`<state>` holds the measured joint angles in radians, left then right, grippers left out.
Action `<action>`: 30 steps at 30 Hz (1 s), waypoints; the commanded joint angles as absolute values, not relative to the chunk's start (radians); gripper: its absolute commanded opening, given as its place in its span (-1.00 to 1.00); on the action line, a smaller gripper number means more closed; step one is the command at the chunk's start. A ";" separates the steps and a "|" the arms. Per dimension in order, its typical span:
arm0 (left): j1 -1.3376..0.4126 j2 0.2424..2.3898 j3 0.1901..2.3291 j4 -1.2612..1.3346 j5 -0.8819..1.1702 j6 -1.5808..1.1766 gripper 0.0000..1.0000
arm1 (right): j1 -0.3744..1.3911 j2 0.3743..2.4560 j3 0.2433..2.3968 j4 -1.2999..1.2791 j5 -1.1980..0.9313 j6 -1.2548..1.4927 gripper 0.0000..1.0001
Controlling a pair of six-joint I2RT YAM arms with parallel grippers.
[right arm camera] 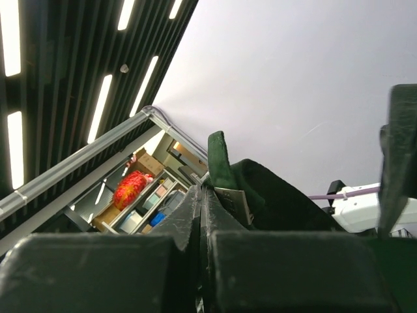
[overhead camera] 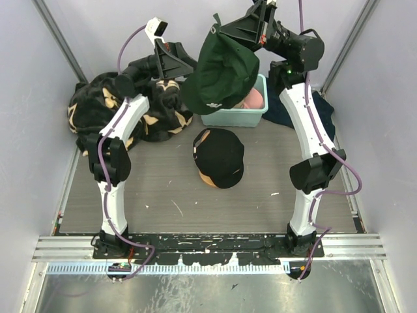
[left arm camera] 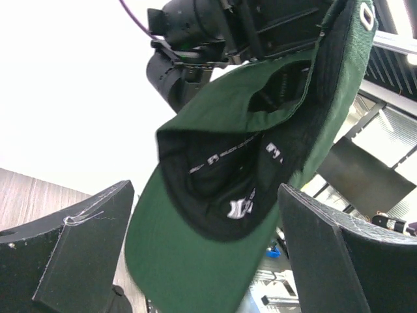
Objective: Stack the hats
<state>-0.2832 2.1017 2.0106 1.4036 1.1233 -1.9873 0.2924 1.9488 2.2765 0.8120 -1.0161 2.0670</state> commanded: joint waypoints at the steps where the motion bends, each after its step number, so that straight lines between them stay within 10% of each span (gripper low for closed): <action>1: -0.255 2.122 2.071 1.430 1.088 -1.986 0.98 | 0.293 1.913 2.349 0.797 -0.993 2.327 -0.98; 30: -0.360 1.971 1.895 1.430 1.210 -1.949 0.95 | 0.272 1.937 2.386 0.731 -1.008 2.282 -0.98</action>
